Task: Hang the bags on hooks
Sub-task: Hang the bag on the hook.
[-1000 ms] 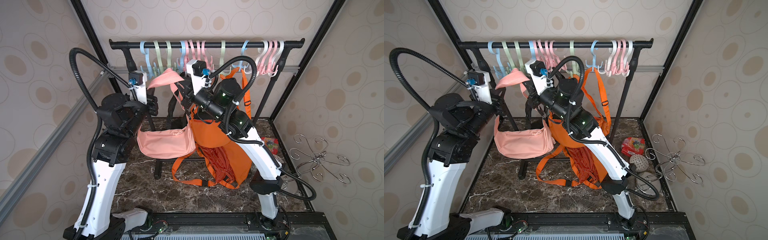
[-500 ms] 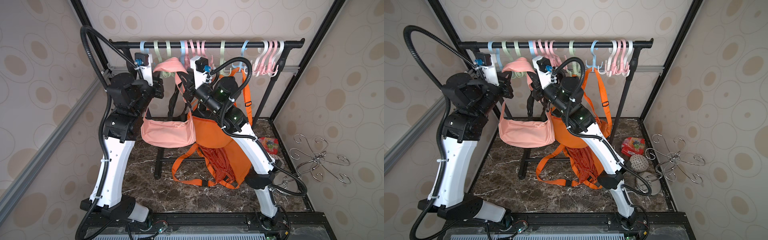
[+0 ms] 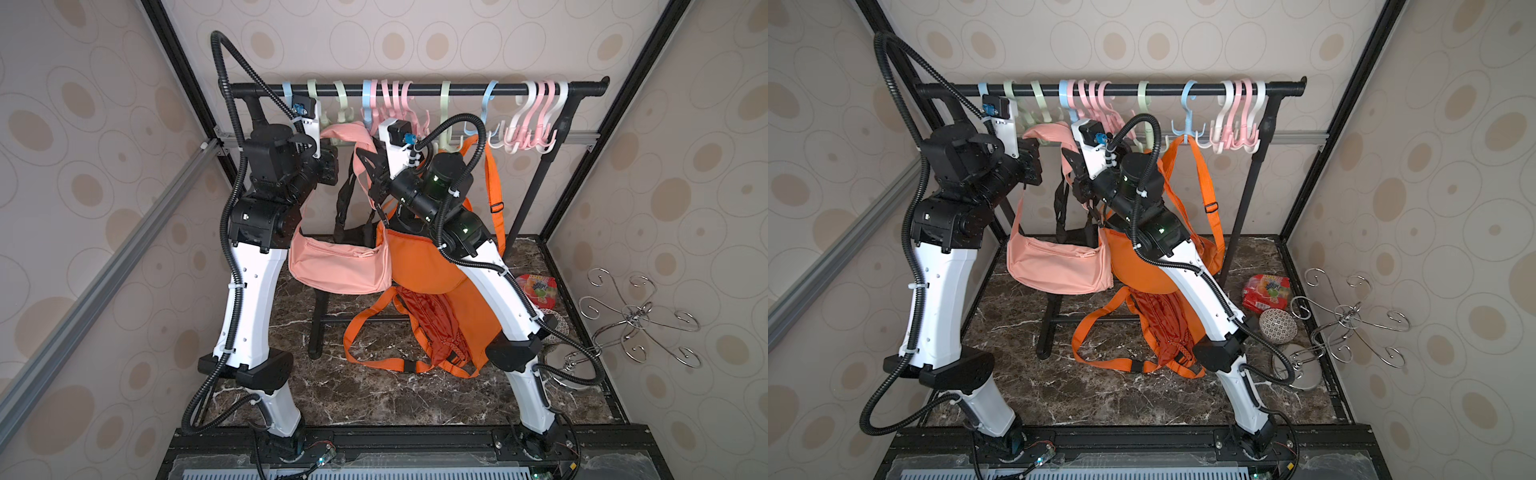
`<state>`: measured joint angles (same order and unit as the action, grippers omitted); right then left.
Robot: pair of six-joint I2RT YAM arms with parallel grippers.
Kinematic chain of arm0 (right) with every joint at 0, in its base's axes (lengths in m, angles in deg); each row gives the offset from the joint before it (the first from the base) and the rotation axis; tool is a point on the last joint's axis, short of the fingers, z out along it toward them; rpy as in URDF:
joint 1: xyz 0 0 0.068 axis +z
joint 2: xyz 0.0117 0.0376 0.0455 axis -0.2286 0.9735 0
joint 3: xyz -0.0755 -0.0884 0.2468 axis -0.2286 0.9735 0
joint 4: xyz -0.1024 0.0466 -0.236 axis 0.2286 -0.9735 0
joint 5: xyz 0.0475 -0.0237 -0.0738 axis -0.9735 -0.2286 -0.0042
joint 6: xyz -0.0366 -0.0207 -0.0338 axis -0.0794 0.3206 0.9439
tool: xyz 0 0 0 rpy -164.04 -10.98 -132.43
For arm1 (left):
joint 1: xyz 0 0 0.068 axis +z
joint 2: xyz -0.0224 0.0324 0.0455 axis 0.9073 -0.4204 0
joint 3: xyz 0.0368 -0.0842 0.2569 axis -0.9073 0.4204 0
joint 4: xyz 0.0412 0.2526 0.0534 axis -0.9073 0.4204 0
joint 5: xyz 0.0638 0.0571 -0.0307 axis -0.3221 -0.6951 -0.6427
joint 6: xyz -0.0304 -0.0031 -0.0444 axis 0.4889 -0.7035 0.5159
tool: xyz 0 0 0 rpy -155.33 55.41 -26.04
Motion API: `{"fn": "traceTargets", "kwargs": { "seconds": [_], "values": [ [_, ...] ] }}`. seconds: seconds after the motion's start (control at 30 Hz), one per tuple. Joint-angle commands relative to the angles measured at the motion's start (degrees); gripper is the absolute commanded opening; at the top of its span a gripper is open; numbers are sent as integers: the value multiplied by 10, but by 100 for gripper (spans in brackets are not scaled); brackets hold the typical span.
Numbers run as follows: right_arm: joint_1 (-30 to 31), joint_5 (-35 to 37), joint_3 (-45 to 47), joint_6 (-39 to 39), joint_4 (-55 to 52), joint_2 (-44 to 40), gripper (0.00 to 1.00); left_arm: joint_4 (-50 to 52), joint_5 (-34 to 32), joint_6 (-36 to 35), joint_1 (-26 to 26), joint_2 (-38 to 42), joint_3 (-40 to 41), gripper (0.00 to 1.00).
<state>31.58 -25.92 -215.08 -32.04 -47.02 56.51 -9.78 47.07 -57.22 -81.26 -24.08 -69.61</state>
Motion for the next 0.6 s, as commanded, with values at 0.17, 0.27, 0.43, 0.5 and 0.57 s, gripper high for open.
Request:
{"fn": "traceTargets", "kwargs": {
  "seconds": [0.17, 0.27, 0.43, 0.5, 0.57],
  "values": [
    [2, -50, 1, -41, -42, 23, 0, 56, -66, -6, 11, -23, -16, 0],
    [2, -60, 18, -48, -54, 17, 0, 69, -74, -7, 14, -23, -8, 0],
    [2, -92, 50, -60, -55, -5, 0, 58, -88, -16, 16, 7, 43, 0],
    [2, -105, 58, -66, -57, -13, 0, 50, -94, -19, 18, 25, 68, 0],
    [2, -117, 66, -72, -62, -20, 0, 43, -99, -23, 20, 45, 95, 0]
  ]
}}
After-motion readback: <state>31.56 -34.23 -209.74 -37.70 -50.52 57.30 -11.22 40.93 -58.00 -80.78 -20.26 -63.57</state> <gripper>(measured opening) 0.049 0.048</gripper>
